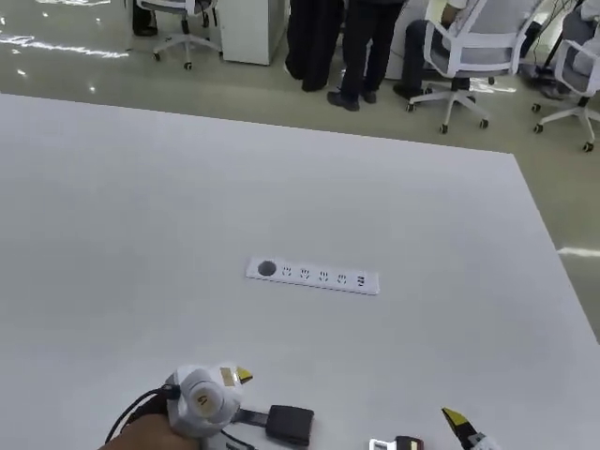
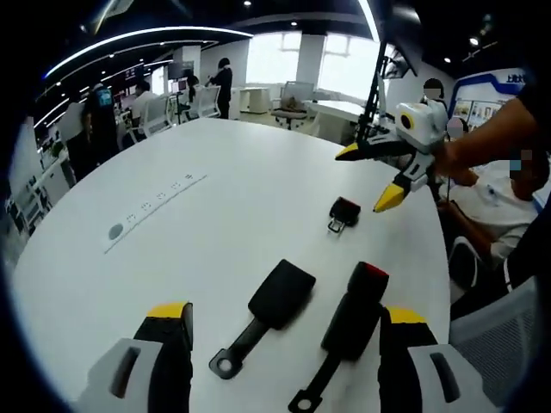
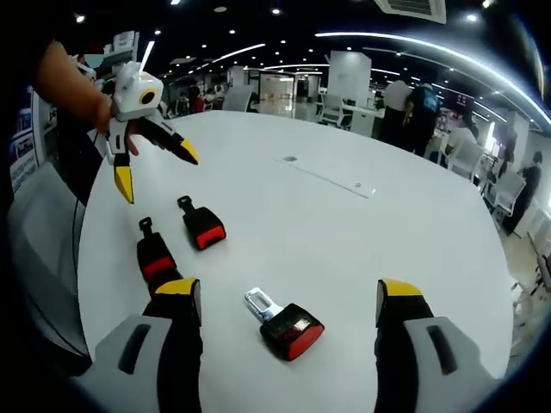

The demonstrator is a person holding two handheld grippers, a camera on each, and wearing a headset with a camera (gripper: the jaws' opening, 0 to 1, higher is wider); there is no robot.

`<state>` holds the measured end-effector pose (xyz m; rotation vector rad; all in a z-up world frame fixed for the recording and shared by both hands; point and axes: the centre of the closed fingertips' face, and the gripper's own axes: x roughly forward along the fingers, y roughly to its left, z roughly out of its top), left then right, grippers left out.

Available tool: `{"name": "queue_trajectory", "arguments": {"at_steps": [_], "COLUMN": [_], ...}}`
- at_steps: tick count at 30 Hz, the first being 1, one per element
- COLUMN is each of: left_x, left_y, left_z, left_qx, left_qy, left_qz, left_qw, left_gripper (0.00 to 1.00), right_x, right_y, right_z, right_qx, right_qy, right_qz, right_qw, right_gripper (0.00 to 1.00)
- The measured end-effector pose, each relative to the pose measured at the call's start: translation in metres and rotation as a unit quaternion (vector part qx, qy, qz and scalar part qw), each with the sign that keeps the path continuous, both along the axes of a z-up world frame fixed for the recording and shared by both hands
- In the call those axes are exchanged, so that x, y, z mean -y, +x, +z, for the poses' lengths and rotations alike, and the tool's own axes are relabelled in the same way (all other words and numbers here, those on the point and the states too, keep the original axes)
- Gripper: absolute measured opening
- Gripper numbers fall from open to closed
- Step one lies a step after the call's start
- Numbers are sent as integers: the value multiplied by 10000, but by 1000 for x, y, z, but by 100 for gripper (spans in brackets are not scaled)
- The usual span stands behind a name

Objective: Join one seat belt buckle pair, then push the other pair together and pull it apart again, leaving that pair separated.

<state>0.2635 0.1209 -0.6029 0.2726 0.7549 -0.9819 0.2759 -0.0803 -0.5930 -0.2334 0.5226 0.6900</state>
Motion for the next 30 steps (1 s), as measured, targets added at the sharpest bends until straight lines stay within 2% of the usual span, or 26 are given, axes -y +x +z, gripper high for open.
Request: {"name": "queue_trajectory", "arguments": {"at_steps": [2, 8, 10, 11, 16, 18, 19, 21, 22, 24, 26, 30], "left_x": [-2, -18, -22, -25, -42, -46, -46, -51, -56, -52, -62, -71], "left_y": [-1, -8, -8, -10, -29, -36, -43, -49, -51, -60, -64, -78], "left_z": [11, 23, 26, 30, 31, 36, 38, 40, 41, 47, 49, 49], "left_qx": [67, 161, 194, 243, 252, 339, 403, 446, 496, 584, 677, 737], "left_qy": [-175, -473, -660, -800, -770, -860, -847, -881, -922, -1006, -1017, -1068], "left_qz": [241, 737, 951, 1103, 1282, 1407, 1351, 1371, 1431, 1534, 1634, 1789], "left_qw": [9995, 9960, 9931, 9904, 9884, 9857, 9864, 9856, 9842, 9813, 9790, 9753], "left_gripper": [96, 99, 100, 100, 100, 100, 100, 100, 100, 100, 100, 100], "right_x": [-2, -6, -8, -9, -8, -8, -9, -9, -8, -7, -7, -7], "right_y": [-4, -11, -16, -20, -32, -37, -41, -47, -51, -56, -63, -76], "right_z": [7, 17, 20, 21, 23, 24, 25, 26, 25, 27, 29, 32], "right_qx": [71, 211, 231, 256, 301, 317, 337, 343, 341, 386, 425, 487], "right_qy": [13, 160, 183, 177, 218, 274, 266, 265, 262, 262, 318, 315], "right_qz": [-25, -243, -298, -344, -516, -586, -603, -610, -638, -695, -746, -807], "right_qw": [10000, 9994, 9991, 9989, 9980, 9974, 9973, 9972, 9970, 9965, 9958, 9950], "right_gripper": [84, 88, 89, 89, 94, 96, 97, 99, 99, 99, 99, 99]}}
